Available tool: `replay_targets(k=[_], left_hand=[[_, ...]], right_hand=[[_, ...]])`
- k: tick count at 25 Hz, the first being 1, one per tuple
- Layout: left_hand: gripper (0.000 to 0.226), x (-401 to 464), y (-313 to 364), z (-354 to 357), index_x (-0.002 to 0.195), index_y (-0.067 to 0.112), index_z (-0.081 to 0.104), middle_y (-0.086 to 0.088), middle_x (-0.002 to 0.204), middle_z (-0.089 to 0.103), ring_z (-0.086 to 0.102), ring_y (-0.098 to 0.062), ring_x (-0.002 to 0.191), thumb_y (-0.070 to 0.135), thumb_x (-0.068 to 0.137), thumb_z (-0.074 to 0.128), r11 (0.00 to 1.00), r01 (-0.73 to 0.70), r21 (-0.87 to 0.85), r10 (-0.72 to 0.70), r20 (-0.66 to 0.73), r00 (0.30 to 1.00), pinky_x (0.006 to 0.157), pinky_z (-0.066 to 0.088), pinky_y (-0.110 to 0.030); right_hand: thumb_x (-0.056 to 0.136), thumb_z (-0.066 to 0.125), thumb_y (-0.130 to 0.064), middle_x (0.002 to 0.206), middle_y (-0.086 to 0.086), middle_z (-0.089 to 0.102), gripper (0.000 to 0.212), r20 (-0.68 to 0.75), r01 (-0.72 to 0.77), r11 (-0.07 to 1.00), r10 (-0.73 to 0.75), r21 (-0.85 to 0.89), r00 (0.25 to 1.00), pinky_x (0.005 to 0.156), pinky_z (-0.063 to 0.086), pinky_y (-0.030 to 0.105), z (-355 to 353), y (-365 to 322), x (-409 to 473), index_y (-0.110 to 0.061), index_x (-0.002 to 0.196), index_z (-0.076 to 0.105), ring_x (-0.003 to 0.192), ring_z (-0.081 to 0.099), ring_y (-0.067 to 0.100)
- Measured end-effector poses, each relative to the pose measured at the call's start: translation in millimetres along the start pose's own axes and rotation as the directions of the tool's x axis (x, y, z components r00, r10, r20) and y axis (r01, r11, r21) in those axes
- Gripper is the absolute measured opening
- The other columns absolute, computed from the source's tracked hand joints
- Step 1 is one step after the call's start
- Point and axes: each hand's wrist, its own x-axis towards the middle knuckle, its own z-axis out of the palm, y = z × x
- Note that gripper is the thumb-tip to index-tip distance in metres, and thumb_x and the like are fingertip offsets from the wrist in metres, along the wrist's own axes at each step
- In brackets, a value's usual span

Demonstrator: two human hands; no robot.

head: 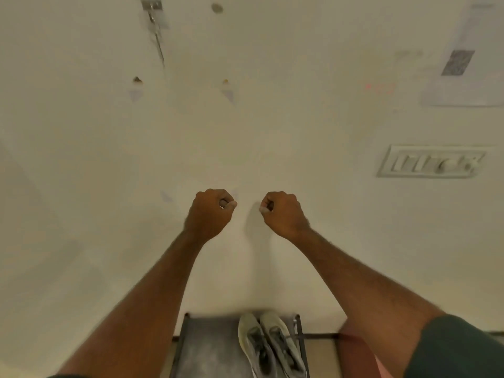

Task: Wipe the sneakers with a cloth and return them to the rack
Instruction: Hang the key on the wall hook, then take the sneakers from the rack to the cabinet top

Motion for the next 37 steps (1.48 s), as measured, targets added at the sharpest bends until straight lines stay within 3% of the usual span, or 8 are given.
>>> replay_targets(k=[8,14,17,22,24,27,31,37], left_hand=[[0.01,-137.7,-74.0,193.4,0.087,0.021,0.076,0.005,0.08,0.075,0.071,-0.014,0.075,0.025,0.089,0.066,0.944,0.316,0.096,-0.33,0.259,0.908,0.075,0.06,-0.037],[0.009,-264.2,-122.7,348.8,0.093,0.019,0.076,0.003,0.088,0.076,0.071,-0.013,0.083,0.019,0.087,0.069,0.852,0.51,0.122,-0.522,0.284,0.804,0.077,0.057,-0.029],[0.011,-309.0,-151.0,428.3,0.097,0.02,0.075,0.005,0.09,0.076,0.071,-0.01,0.084,0.017,0.088,0.069,0.801,0.598,0.026,-0.581,0.274,0.766,0.081,0.059,-0.034],[0.013,-385.0,-211.5,533.6,0.094,0.024,0.073,0.011,0.087,0.073,0.071,-0.009,0.078,0.013,0.09,0.07,0.693,0.71,-0.129,-0.68,0.211,0.702,0.078,0.062,-0.043],[0.014,-407.7,-245.3,558.9,0.093,0.024,0.072,0.009,0.084,0.073,0.072,-0.01,0.074,0.011,0.091,0.07,0.638,0.746,-0.188,-0.736,0.135,0.663,0.077,0.062,-0.042],[0.008,-433.4,-280.8,578.8,0.096,0.015,0.074,0.006,0.082,0.074,0.072,-0.009,0.07,0.01,0.091,0.07,0.614,0.759,-0.215,-0.767,0.062,0.639,0.073,0.062,-0.037],[0.004,-423.0,-300.6,597.6,0.092,0.018,0.074,0.007,0.08,0.074,0.072,-0.008,0.072,0.017,0.089,0.072,0.738,0.655,-0.163,-0.646,0.11,0.756,0.071,0.059,-0.034],[0.008,-399.1,-296.4,601.9,0.08,0.023,0.071,0.007,0.07,0.072,0.07,-0.009,0.069,0.023,0.082,0.078,0.815,0.565,-0.129,-0.568,0.02,0.823,0.072,0.062,-0.038]], right_hand=[[0.079,0.062,-0.007,0.075,-0.009,0.07,0.017,0.296,-0.23,0.973,0.219,0.0,0.93,0.068,0.056,0.03,106.7,206.7,-124.3,-0.022,0.075,0.069,0.072,0.066,0.013],[0.08,0.068,-0.015,0.073,-0.002,0.066,0.007,0.418,-0.337,0.941,0.316,-0.023,0.852,0.061,0.048,0.031,201.0,376.4,-251.8,-0.02,0.075,0.066,0.069,0.063,0.02],[0.084,0.067,-0.021,0.088,-0.002,0.068,0.007,0.442,-0.289,0.956,0.276,-0.04,0.854,0.068,0.049,0.03,243.8,446.6,-293.7,-0.026,0.089,0.066,0.081,0.063,0.021],[0.09,0.065,-0.03,0.15,0.002,0.044,0.061,0.547,-0.072,0.995,0.101,-0.074,0.831,0.1,0.049,0.041,310.2,518.8,-324.0,-0.043,0.143,0.039,0.125,0.054,0.024],[0.091,0.064,-0.03,0.156,0.003,0.037,0.069,0.531,-0.024,0.999,0.045,-0.047,0.846,0.098,0.052,0.042,338.7,539.8,-330.0,-0.048,0.148,0.029,0.124,0.056,0.026],[0.091,0.065,-0.033,0.153,0.005,0.041,0.062,0.375,0.038,0.999,-0.033,-0.007,0.927,0.09,0.056,0.037,369.3,555.3,-341.0,-0.04,0.145,0.037,0.114,0.062,0.026],[0.091,0.066,-0.034,0.135,0.006,0.059,0.043,0.084,0.123,0.992,-0.119,-0.036,0.989,0.072,0.061,0.039,394.3,560.4,-348.4,-0.029,0.131,0.051,0.096,0.07,0.027],[0.088,0.069,-0.033,0.079,-0.005,0.067,0.021,-0.023,0.083,0.992,-0.081,0.096,0.996,0.057,0.054,0.036,385.4,561.4,-346.3,-0.027,0.105,0.057,0.066,0.061,0.016]])
